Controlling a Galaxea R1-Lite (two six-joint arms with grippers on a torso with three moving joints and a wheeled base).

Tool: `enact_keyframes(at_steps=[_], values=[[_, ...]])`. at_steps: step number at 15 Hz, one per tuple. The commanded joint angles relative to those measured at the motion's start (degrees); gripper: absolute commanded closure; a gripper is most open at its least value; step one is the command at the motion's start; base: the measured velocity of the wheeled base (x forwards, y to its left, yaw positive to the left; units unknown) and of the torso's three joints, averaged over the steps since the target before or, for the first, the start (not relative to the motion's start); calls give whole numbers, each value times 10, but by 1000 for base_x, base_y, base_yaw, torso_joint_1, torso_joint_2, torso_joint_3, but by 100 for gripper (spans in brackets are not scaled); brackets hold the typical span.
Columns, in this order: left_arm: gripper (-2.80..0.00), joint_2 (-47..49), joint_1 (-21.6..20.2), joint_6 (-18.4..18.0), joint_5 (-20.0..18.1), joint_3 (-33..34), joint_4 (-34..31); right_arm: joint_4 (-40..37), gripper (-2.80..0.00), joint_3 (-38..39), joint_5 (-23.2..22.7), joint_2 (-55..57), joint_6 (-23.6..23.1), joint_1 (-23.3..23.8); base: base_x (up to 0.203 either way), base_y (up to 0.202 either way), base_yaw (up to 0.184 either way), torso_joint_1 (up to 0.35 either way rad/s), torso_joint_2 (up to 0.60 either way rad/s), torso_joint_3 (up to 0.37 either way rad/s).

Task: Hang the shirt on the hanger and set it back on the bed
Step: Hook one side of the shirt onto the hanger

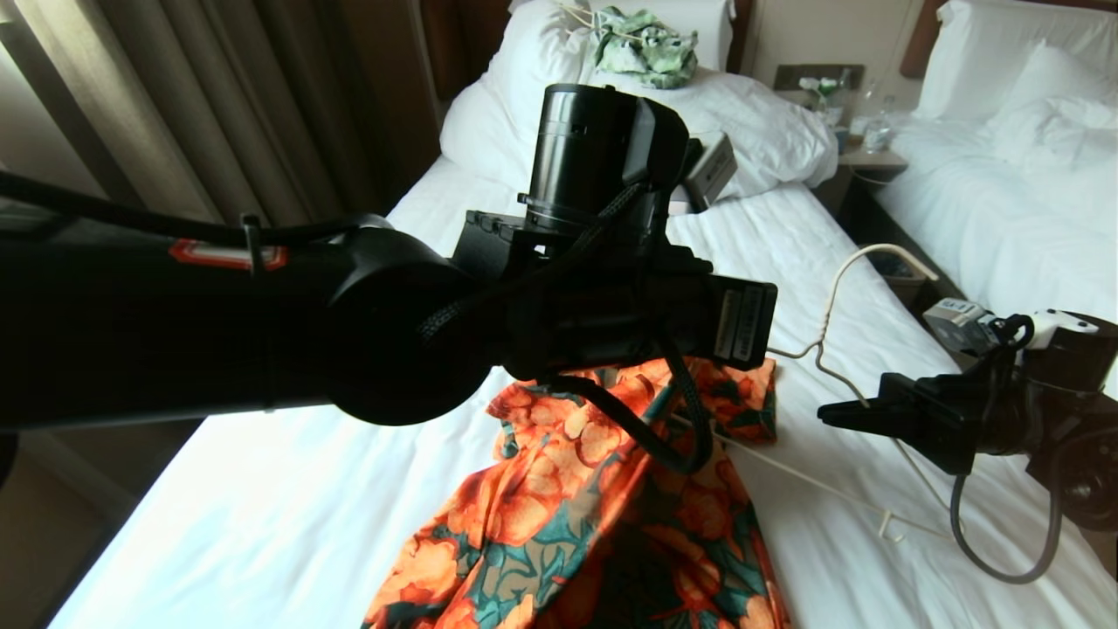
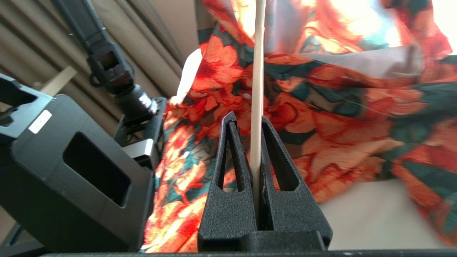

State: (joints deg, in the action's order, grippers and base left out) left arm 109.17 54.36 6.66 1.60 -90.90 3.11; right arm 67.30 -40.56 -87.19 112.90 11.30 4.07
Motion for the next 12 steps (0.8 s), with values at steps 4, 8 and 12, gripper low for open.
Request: enact_keyframes(at_steps=[4, 8, 12], values=[[0, 11, 28, -2, -1, -22, -7, 4, 0, 17, -5, -12, 0, -25, 0, 0, 0, 0, 0, 0], [0, 2, 91, -3, 6, -8, -7, 4, 0, 47, -5, -47, -1, -61, 0, 0, 0, 0, 0, 0], [0, -1, 115, -40, 13, -9, -7, 4, 0, 69, -5, -64, -1, -92, 0, 0, 0, 0, 0, 0]])
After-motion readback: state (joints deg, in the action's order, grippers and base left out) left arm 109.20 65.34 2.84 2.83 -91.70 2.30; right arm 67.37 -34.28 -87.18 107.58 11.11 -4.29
